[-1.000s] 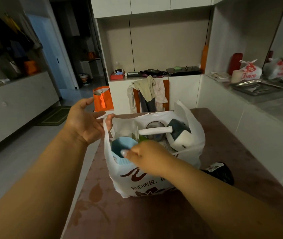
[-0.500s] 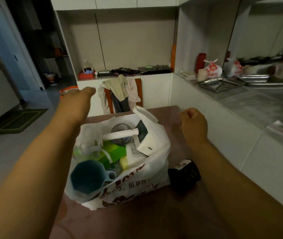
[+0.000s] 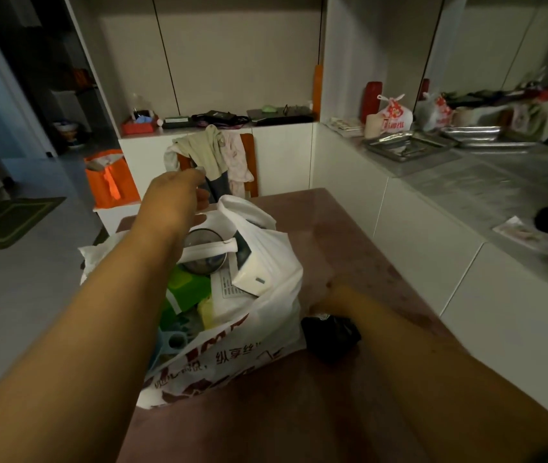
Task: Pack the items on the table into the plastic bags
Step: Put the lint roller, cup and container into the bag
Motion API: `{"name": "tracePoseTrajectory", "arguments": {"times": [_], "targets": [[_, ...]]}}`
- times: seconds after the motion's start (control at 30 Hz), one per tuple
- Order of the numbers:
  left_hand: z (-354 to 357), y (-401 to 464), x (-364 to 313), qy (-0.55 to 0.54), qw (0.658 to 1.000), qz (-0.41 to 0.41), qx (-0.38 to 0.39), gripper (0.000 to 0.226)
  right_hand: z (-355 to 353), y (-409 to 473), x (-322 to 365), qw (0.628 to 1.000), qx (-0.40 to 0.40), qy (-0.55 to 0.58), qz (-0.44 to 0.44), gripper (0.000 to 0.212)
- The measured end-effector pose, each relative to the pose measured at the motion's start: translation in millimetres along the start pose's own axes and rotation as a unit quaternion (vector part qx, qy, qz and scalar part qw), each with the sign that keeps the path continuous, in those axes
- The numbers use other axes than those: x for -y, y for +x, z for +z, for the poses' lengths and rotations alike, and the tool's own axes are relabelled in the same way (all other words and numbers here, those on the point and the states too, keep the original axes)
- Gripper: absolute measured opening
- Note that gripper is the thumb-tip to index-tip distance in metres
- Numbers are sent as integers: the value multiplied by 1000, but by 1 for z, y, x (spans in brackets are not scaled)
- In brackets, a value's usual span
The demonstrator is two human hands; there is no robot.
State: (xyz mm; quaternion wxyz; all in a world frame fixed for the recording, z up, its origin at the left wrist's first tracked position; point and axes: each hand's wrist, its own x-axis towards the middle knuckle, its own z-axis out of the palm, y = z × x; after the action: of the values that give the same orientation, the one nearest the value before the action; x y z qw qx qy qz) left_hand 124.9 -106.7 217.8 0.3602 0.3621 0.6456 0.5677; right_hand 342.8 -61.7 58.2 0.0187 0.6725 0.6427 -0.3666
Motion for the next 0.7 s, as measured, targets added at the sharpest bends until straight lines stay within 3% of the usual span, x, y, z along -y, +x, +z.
{"name": "tracePoseTrajectory", "arguments": {"times": [0.1,0.17,0.23,0.37,0.43,0.53,0.6,0.7], "targets": [[5,-2,3,-4,1000,-6,1,32,12,-1,-5,998,50,23,18,68],[4,-3,4,1,1000,-6,0,31,13,-5,-8,998,52,14,13,62],[0,-4,5,1,1000,-9,-4,28,10,-7,-10,999,14,30,8,53],[-21,-9,-5,15,999,25,-19,23,-23,1,-13,977,-120,177,1,45],[-31,-12,-11,38,997,58,-27,21,-34,10,-15,981,-135,136,8,57],[-38,-15,-13,45,996,70,-23,24,-14,16,-19,999,-30,13,-8,66],[-40,-16,-9,54,996,66,-17,27,3,18,-19,998,33,-60,-13,84],[-41,-16,-1,16,999,33,-19,30,10,22,-21,984,57,-170,-12,105]]}}
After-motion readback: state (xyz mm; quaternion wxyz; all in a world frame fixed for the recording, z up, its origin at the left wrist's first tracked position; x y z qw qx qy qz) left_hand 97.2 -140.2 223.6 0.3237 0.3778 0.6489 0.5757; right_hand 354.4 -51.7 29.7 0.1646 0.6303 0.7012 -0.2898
